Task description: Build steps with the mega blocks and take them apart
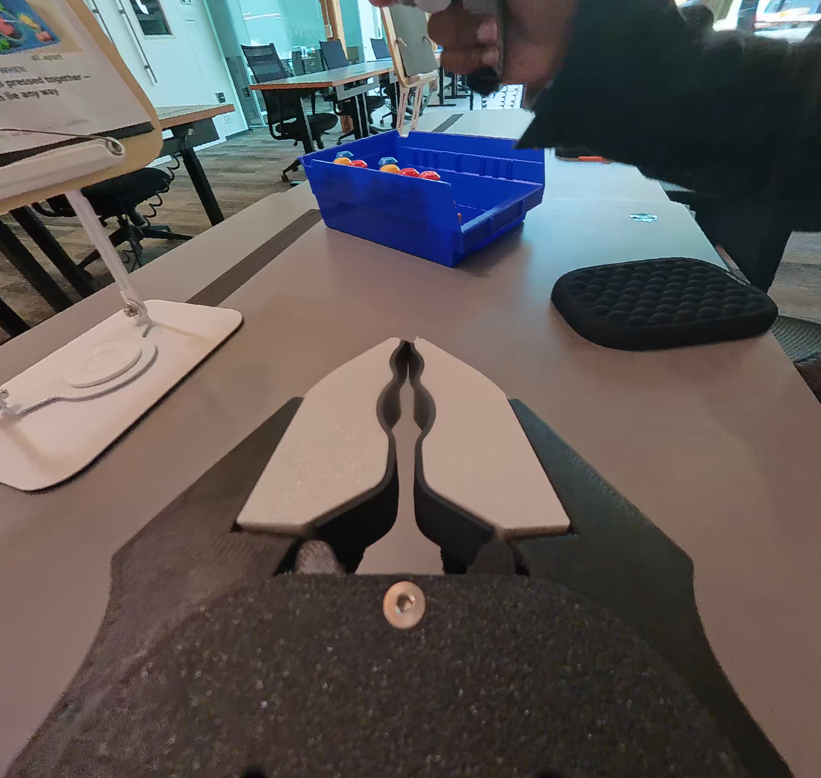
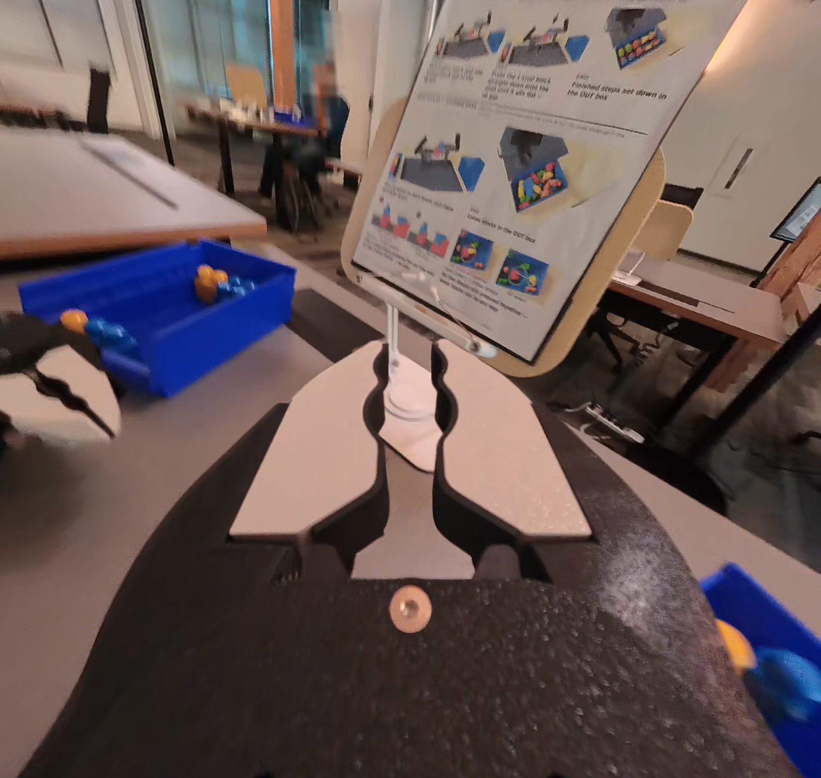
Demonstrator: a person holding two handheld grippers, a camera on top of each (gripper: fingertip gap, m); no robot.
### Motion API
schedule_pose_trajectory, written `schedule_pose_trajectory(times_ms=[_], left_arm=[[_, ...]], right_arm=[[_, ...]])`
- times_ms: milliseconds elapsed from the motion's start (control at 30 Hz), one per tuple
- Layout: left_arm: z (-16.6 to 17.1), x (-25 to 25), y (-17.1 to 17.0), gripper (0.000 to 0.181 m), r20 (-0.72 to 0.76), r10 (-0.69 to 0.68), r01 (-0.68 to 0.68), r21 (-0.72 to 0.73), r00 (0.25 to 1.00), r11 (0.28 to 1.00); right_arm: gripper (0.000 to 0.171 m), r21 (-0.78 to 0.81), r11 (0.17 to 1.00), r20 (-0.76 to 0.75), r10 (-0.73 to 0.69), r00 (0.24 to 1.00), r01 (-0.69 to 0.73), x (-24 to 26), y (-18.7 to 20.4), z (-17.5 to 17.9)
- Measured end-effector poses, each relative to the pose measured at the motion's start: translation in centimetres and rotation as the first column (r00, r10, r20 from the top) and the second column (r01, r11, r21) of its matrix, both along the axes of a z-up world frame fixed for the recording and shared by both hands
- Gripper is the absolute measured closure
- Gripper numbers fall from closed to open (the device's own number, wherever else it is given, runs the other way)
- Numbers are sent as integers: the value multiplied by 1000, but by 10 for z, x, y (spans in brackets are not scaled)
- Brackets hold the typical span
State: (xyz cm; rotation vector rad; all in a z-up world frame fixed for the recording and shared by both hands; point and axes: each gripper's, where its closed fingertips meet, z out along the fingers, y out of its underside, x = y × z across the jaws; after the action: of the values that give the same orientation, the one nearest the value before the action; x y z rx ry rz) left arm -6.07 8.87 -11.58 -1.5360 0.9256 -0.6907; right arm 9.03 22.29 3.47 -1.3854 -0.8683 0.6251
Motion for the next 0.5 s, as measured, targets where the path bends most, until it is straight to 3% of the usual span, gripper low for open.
schedule_pose_trajectory(times_ms=[233,500], left_arm=[[5,-11,9,181,21,72,-72,9,997,997],[9,-23,16,181,38,127,-128,19,991,992]], right_arm=[[171,-121,991,-234,-91,968,64,-37,-10,-48],[171,-153,987,-223,-71,972,37,-49,-11,-101]])
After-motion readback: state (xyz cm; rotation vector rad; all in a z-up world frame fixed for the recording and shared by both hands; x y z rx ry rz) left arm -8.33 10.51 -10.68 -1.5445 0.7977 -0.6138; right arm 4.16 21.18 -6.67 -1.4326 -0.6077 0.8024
